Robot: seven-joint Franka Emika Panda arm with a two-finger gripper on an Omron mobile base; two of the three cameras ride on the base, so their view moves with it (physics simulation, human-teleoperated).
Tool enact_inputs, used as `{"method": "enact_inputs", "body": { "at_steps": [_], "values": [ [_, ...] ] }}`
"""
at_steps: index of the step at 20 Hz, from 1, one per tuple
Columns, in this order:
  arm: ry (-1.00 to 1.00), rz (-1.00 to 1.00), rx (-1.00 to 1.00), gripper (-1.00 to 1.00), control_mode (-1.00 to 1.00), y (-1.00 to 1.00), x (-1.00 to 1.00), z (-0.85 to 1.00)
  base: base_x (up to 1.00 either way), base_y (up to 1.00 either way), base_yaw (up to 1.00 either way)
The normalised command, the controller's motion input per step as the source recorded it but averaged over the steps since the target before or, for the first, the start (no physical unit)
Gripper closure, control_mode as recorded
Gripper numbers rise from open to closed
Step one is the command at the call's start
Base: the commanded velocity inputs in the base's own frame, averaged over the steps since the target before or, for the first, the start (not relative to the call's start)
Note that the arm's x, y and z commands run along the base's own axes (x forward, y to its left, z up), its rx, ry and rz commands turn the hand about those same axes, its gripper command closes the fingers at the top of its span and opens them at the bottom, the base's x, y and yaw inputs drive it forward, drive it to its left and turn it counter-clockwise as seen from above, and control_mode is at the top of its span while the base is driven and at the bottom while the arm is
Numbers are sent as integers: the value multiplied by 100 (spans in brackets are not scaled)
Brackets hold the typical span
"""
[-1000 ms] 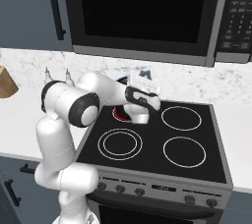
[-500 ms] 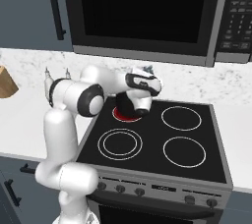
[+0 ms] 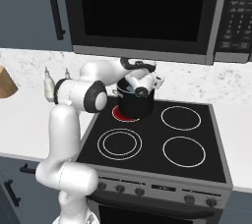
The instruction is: Put the broccoli and eggplant in the pot. Retrieve the spatula and lightly stir the vegetables in the pot.
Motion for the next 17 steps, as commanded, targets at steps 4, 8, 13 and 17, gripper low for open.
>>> {"method": "enact_inputs", "body": {
  "at_steps": [4, 8, 13, 17],
  "values": [
    [26, 0, -11, 100, -100, 3, 0, -55, 0, 0, 0],
    [9, 0, -10, 100, -100, 3, 0, -21, 0, 0, 0],
    [-4, 0, -9, 100, -100, 15, -22, 12, 0, 0, 0],
    [-10, 0, -7, 100, -100, 11, -11, 63, 0, 0, 0]
  ]
}}
